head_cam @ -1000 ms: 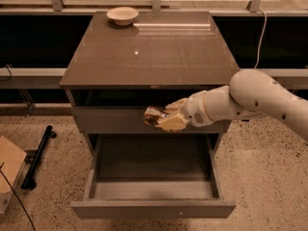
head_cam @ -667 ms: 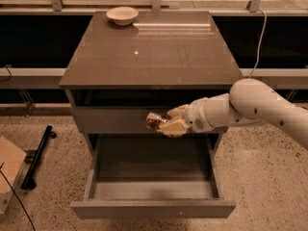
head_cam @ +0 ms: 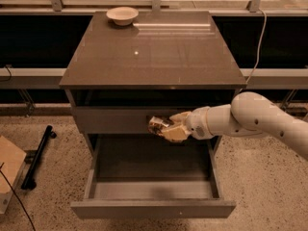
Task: Place orange can into middle drawer
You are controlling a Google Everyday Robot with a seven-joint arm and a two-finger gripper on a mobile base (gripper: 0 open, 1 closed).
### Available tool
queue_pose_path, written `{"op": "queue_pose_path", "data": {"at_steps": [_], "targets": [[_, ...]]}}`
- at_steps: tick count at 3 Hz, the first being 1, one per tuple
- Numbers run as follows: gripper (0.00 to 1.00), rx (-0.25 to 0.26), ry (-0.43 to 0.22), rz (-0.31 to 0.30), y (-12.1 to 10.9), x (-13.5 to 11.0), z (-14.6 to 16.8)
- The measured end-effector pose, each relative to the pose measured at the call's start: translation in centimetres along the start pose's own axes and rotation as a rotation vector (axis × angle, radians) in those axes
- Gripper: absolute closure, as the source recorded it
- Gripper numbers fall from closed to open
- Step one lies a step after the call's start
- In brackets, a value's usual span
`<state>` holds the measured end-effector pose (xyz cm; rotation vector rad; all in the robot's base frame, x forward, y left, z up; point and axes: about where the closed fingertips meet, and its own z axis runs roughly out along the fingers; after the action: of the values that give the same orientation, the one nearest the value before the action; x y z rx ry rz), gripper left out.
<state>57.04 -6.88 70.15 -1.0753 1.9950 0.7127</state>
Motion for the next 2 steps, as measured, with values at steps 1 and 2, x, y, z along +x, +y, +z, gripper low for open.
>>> {"op": "queue_pose_path", "data": {"at_steps": [1,2], "targets": [[1.0,0.016,0.04,-0.012,-0.3,1.4,1.0],[1.0,0.013,0.072,0.001,-0.4,3.8,2.3]]}}
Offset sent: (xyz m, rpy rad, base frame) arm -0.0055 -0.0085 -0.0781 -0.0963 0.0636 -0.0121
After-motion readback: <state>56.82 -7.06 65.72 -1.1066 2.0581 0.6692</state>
